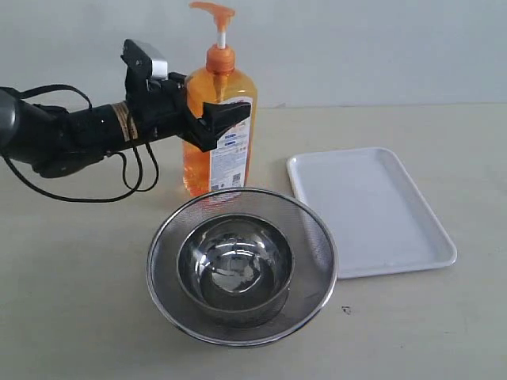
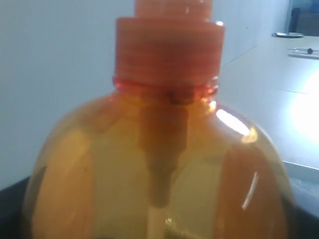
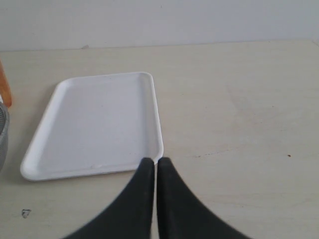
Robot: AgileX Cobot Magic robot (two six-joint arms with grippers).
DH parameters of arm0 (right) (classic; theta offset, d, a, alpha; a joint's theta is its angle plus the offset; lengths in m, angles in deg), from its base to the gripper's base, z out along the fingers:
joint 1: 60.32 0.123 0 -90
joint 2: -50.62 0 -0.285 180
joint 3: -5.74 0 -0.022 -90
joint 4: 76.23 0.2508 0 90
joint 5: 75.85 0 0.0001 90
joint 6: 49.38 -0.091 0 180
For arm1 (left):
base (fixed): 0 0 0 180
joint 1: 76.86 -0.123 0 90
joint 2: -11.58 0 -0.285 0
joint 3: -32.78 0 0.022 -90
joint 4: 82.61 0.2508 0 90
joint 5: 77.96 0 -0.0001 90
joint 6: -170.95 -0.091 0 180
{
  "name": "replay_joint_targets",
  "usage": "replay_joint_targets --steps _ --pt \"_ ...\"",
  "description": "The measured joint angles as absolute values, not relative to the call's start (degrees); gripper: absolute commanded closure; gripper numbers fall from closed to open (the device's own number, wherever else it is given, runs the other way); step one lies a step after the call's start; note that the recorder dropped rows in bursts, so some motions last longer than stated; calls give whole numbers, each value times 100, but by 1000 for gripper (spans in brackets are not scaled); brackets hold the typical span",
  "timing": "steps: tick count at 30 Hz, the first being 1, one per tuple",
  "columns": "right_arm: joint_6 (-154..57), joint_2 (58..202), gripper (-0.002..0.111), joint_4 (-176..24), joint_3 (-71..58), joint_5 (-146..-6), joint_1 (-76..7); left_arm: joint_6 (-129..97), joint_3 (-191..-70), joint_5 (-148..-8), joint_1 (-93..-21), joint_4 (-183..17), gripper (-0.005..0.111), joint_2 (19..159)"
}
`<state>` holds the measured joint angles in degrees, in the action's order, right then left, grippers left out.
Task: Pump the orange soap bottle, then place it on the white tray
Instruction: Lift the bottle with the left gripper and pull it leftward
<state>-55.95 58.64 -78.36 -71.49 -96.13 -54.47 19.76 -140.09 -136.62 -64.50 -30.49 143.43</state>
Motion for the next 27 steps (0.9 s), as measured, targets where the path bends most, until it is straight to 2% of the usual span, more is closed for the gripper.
replay_joint_targets --steps 6,13,21,27 --pt "-5595 5864 108 -7836 -7149 -9613 -5447 1801 -13358 -13663 -6755 -3466 102 13691" --pt "-5595 5864 108 -7836 -7149 -9613 -5447 1300 -11645 -14212 -7355 -4405 102 12422" --pt "-5595 5864 108 -7836 -7149 -9613 -5447 457 -9345 -14151 -7417 -5759 102 10217" --pt "-5595 5864 108 -7836 -7149 -9613 -5447 197 -8533 -14161 -7428 -6134 102 9799"
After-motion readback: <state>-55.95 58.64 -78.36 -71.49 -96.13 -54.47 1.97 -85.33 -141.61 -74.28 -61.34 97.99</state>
